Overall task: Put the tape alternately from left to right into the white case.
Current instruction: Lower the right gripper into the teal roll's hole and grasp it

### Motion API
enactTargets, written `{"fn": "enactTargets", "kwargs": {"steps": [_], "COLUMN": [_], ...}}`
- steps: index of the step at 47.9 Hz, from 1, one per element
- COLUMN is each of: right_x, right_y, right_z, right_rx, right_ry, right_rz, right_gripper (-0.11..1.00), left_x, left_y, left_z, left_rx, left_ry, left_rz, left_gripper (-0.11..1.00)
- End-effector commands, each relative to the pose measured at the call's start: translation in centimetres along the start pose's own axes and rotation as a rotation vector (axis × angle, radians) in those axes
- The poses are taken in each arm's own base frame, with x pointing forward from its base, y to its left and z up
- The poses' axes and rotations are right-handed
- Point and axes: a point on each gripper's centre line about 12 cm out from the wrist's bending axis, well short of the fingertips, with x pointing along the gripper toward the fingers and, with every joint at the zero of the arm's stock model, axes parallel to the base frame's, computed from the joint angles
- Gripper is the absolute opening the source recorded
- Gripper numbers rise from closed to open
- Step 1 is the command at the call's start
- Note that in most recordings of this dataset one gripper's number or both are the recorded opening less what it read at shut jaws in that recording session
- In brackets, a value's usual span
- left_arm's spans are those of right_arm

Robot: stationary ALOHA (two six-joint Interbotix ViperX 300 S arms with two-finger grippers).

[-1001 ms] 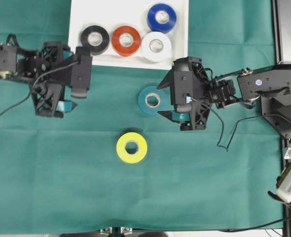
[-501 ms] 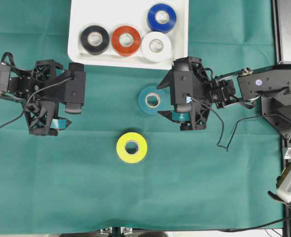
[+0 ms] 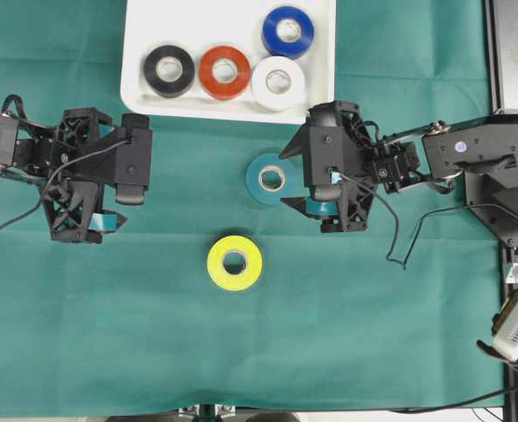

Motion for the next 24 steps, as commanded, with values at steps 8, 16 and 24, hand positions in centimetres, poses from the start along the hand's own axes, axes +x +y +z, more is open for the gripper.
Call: {"fn": "enactTargets", "kwargs": {"steps": [8, 16, 24], "right_x": [-1.0, -0.8, -0.6], "right_y": [0.8, 1.4, 2.6], "right_z": [1.2, 1.2, 1.1], "right_rx": [-0.004, -0.010, -0.021], "right_ry": [-0.059, -0.061, -0.068], "right_rz": [0.029, 0.048, 0.084], "right_gripper": [0.82, 0.82, 0.82], "left_x": [-0.7, -0.8, -0.8], "left_y": [-0.1, -0.2, -0.2], "left_z": [0.5, 0.5, 0.6], "left_rx": [0.003, 0.003, 0.003], "left_ry": [-0.030, -0.032, -0.034], "left_rz": [-0.004, -0.004, -0.004], "left_gripper": [0.54, 0.54, 0.54]}}
